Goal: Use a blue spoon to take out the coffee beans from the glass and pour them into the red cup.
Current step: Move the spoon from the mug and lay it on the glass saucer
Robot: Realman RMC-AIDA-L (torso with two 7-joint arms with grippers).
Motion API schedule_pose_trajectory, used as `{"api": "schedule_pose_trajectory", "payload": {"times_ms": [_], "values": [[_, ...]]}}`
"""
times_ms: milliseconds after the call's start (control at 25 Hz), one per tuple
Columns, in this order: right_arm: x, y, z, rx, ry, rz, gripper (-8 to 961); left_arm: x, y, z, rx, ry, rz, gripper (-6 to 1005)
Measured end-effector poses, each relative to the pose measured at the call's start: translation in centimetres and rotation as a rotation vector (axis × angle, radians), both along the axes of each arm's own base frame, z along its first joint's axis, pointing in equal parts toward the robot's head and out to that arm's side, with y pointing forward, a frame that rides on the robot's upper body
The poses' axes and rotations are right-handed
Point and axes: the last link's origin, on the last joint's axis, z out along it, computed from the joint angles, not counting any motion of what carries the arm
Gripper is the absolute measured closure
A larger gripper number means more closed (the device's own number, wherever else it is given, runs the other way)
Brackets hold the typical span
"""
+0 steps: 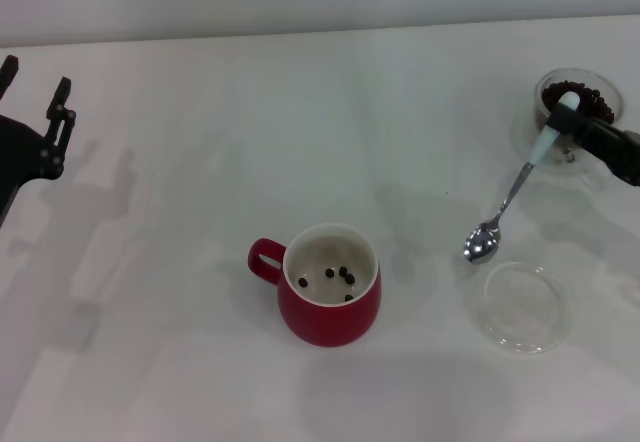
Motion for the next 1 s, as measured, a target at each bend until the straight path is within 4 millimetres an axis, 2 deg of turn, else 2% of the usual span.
{"api": "schedule_pose_trajectory", "payload": {"times_ms": [240,560,1000], "values": [[0.0,-0.2,-0.4,-0.029,-0.015,0.005,807,-0.2,-0.1,0.0,0.000,0.001,0.005,509],[0.8,0.0,-1.9,-0.084,-0.129,-0.009,808,-0.1,-0.1,0.0,0.000,0.000,0.004,509],[2.9,-1.1,0.2,-0.037,-0.156,-0.077,808,-0.2,0.1,-0.2,-0.010,0.002,0.014,508]]}}
